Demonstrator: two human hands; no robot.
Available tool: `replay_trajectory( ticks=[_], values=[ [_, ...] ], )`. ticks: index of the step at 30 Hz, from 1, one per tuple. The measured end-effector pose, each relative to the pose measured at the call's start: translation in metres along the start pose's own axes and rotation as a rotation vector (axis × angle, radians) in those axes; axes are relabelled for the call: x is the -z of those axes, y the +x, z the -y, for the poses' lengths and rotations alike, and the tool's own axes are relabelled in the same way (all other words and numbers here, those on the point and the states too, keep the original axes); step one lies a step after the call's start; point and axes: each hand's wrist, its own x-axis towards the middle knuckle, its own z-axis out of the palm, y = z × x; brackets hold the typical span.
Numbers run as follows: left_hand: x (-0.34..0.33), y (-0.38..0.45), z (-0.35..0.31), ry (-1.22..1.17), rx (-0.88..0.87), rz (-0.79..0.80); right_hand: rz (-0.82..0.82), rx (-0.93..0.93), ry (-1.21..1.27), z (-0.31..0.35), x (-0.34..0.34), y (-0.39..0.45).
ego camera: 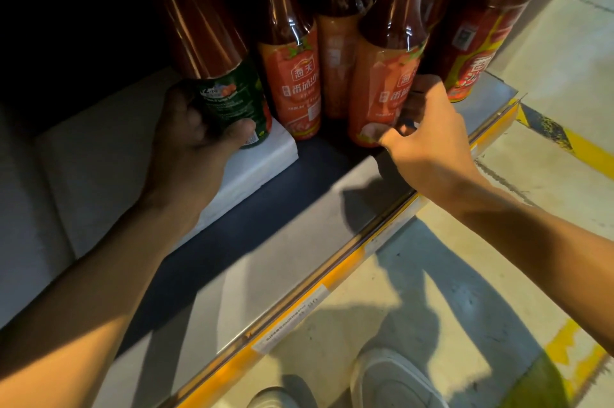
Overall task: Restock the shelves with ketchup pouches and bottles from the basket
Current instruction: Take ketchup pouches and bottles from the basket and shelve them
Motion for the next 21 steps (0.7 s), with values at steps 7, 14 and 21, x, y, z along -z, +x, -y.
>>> replay_trajectory(
  ticks=[7,14,21],
  values=[
    [0.001,0.005,0.005,0.022,-0.006,0.079,-0.013,-0.011,0.042,-0.003,-0.001,-0.003],
    [0.004,0.005,0.006,0.047,-0.013,0.067,0.019,-0.019,0.056,0.0,0.002,-0.002],
    [0.008,-0.016,-0.006,0.194,0.003,0.037,0.046,-0.104,-0.161,0.023,0.021,-0.023]
  ],
)
